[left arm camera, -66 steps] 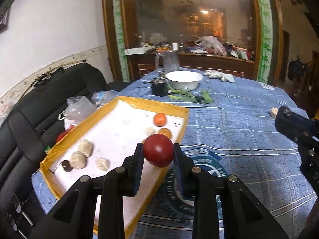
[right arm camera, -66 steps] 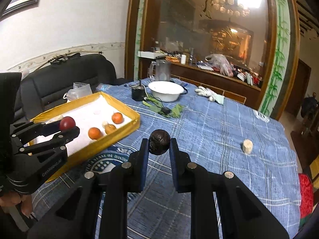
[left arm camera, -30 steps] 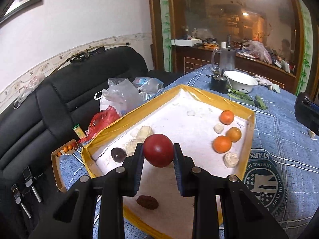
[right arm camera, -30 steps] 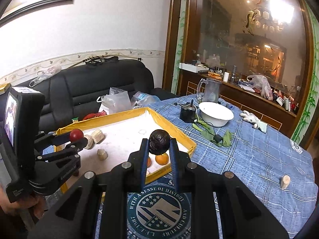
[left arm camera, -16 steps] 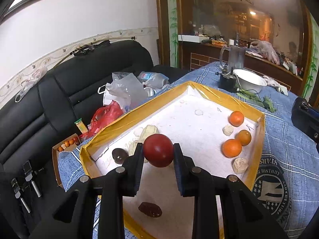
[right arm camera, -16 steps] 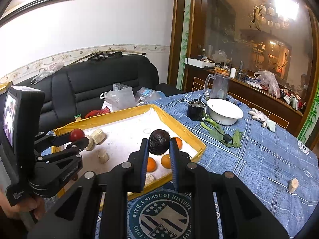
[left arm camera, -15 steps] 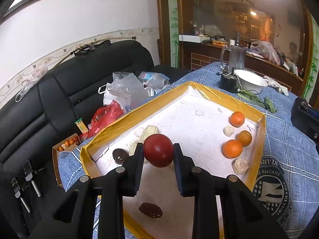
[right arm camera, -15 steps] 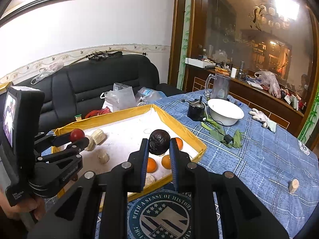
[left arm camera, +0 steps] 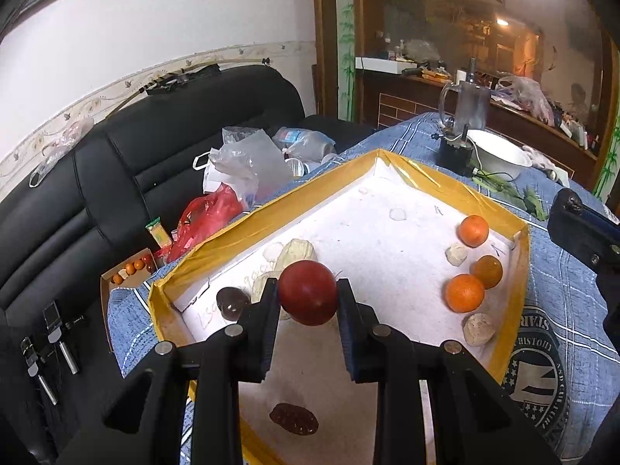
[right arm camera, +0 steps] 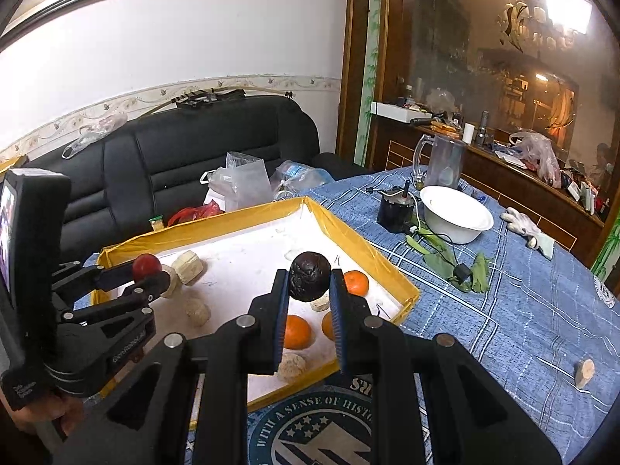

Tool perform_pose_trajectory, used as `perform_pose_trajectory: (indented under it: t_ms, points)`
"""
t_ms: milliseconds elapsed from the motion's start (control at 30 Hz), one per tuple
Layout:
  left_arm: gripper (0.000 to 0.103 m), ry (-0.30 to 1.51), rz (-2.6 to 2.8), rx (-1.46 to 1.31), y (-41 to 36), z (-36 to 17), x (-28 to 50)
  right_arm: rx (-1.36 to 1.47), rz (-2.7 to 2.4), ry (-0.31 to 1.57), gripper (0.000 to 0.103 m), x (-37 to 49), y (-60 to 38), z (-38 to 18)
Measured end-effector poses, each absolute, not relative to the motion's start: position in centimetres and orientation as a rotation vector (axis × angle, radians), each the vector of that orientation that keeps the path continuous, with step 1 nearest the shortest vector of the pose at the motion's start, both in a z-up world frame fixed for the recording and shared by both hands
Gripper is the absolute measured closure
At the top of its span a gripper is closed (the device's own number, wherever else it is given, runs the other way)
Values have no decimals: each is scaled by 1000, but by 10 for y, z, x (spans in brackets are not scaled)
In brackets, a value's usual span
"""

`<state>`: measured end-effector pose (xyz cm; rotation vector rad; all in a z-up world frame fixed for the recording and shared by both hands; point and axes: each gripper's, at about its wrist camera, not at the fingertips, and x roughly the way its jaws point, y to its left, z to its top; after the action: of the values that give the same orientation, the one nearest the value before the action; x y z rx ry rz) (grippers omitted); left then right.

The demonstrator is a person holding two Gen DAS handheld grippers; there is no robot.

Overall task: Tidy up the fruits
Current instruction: 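Lower the dark ball and red date into the tray and open both tools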

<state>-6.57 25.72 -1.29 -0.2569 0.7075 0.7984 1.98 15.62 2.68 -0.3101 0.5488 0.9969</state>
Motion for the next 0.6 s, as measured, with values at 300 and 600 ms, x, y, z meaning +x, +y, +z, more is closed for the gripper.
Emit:
perform_pose_trajectory:
  t_ms: [300, 600]
  points:
    - [76, 742, 783, -274, 263, -19, -61, -335, 1016, 575, 80, 33, 175, 16]
    - [76, 772, 762, -287, 263, -26, -57, -344, 1060, 620, 80, 49, 197, 4]
